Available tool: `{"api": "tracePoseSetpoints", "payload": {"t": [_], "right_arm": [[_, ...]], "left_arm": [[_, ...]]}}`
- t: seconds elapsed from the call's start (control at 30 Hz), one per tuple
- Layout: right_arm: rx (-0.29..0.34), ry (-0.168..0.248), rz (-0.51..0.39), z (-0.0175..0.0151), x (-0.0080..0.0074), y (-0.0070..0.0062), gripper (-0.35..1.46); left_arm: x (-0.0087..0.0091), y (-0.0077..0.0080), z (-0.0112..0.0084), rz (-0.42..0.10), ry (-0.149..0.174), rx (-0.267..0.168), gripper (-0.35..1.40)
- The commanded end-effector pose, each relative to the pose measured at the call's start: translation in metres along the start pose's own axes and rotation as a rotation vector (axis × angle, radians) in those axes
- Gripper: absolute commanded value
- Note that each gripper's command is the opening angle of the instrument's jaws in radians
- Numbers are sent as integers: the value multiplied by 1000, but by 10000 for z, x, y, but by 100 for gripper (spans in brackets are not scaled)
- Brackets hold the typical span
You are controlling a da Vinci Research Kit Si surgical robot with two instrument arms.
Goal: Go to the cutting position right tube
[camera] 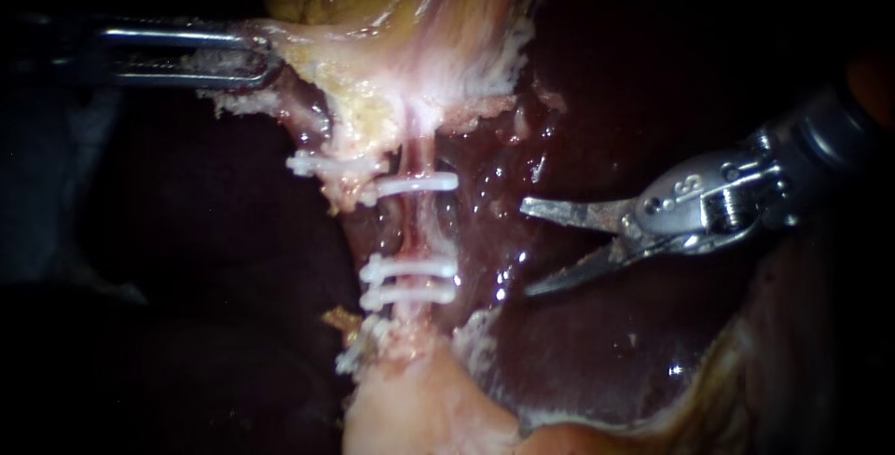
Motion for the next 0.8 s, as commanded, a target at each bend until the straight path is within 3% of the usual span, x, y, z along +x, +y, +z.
{"api": "tracePoseSetpoints", "payload": {"t": [0.03,0.2,0.37,0.47,0.6,0.67,0.8], "right_arm": [[0,0,0,0,0,0,143],[0,0,0,0,0,0,143],[2,0,1,0,1,0,143],[12,2,3,-1,3,0,143],[57,16,2,1,9,3,143],[99,41,23,5,12,4,143],[127,71,62,19,18,8,143]], "left_arm": [[2,1,-2,-1,-1,-1,-35],[19,3,-19,-11,-7,-11,-35],[44,7,-50,-17,30,-3,-35],[49,8,-60,-16,37,0,-35],[48,9,-61,-16,39,5,-35],[47,9,-59,-15,40,6,-35],[46,10,-58,-15,41,7,-35]]}}
